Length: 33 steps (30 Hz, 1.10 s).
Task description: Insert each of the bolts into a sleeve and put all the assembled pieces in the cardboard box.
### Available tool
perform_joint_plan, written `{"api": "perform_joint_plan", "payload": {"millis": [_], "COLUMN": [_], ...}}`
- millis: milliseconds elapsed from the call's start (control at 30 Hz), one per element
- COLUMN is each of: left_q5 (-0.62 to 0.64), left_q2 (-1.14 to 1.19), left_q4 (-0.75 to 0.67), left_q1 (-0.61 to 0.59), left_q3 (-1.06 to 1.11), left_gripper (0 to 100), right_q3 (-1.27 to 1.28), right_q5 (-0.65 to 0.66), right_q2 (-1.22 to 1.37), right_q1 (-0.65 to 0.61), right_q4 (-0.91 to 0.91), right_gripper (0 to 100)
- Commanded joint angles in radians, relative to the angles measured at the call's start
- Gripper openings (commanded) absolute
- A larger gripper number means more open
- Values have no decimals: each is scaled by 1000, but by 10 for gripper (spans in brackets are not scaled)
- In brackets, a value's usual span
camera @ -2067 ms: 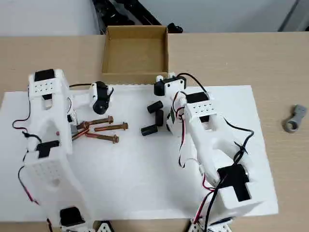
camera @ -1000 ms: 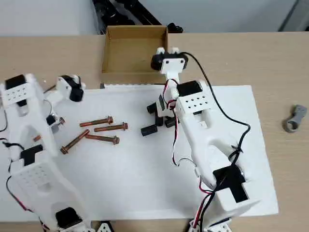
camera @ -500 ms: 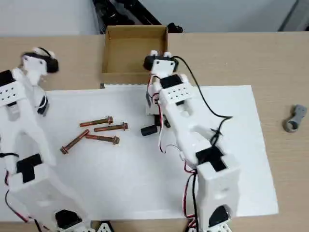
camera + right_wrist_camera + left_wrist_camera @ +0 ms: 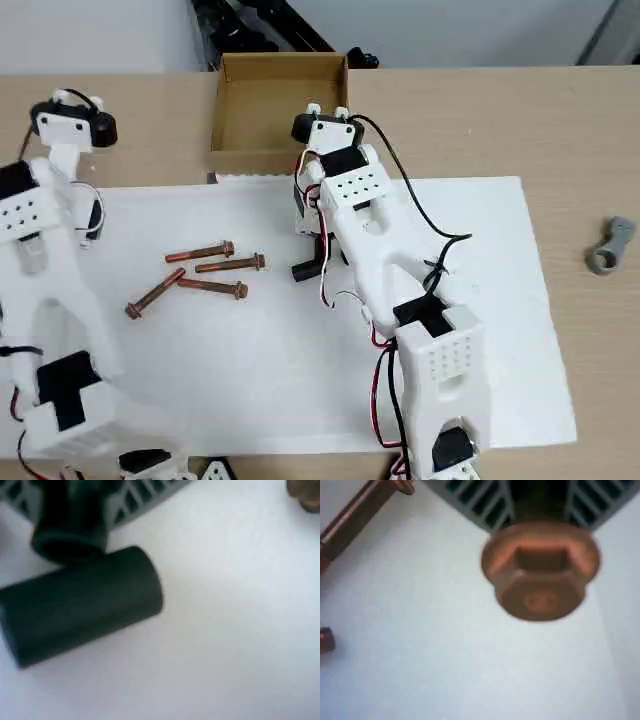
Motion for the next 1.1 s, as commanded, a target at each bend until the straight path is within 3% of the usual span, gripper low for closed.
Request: {"api": "perform_joint_plan", "payload": {"millis": [0, 667, 867, 1067], "left_q5": [8, 8, 8, 8], "left_q2": [-98, -132, -130, -130], "left_q4": [-60, -80, -80, -80], "left_q1": [3, 0, 3, 3], "left_q3": [38, 79, 79, 79], "left_gripper": [8, 8, 8, 8], "right_q3": [6, 5, 5, 5], "right_q5": [-11, -6, 9, 18], "right_q2": [47, 42, 44, 53], "right_q1": [-45, -107, -113, -120], "right_q4": [24, 114, 124, 111], "right_gripper": [68, 70, 211, 198]}}
